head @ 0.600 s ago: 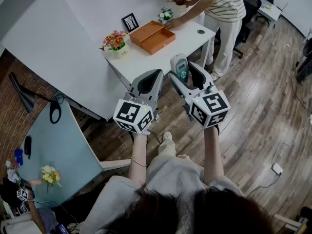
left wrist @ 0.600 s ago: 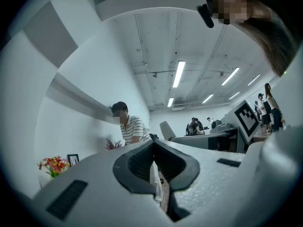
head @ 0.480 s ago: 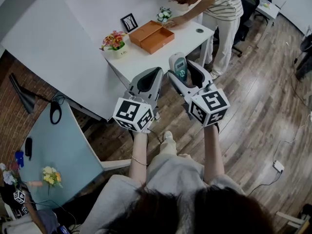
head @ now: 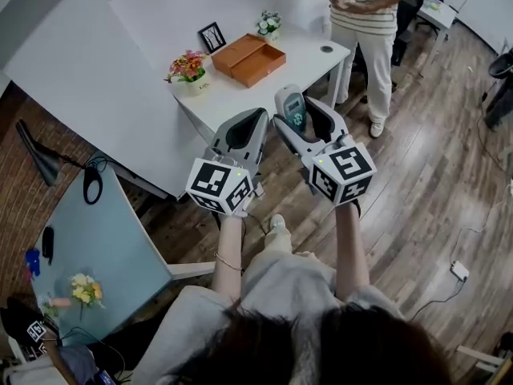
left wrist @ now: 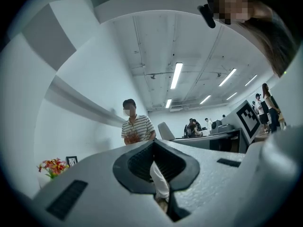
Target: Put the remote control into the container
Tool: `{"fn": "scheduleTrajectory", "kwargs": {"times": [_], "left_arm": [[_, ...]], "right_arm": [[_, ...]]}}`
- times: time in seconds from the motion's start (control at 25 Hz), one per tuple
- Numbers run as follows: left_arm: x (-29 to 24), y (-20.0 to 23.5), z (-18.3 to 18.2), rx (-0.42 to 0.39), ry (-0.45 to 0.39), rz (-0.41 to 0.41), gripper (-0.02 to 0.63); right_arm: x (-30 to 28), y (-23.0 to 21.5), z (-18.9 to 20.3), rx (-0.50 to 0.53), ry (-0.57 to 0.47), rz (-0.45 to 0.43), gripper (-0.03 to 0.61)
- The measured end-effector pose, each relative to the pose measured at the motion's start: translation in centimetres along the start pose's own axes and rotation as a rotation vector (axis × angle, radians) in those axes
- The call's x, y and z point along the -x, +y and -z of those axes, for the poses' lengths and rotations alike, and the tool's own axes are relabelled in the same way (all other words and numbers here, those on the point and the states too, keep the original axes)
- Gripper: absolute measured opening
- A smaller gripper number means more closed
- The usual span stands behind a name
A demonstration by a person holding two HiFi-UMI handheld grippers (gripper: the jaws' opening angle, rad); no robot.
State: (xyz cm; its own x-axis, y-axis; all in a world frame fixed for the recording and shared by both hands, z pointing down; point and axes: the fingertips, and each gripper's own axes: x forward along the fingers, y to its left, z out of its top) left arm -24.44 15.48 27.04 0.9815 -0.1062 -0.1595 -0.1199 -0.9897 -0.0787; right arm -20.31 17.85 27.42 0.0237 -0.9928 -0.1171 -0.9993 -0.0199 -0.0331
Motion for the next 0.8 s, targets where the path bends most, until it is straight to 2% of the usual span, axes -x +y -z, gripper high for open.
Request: {"fn": "scheduleTrajectory", "kwargs": {"times": [0.32, 0.64, 0.8], "left_arm": [[-0.3, 0.1, 0.2, -0.006, 0.015, -0.007, 0.003], [-0.1, 2.0, 2.3, 0.004, 0.065, -0.051, 0.003], [-2.0, 3.3, 3.4, 0.018, 0.074, -0.057, 0.003]], "right_arm": [[-0.4, -0.7, 0.4, -0.011, 0.008, 0.005, 0.277], [-2.4, -1.8, 2.4, -0.052, 0.036, -0.006, 0.276], [-3.5, -3.5, 3.1, -0.066, 0.049, -0.008, 0.277]]}}
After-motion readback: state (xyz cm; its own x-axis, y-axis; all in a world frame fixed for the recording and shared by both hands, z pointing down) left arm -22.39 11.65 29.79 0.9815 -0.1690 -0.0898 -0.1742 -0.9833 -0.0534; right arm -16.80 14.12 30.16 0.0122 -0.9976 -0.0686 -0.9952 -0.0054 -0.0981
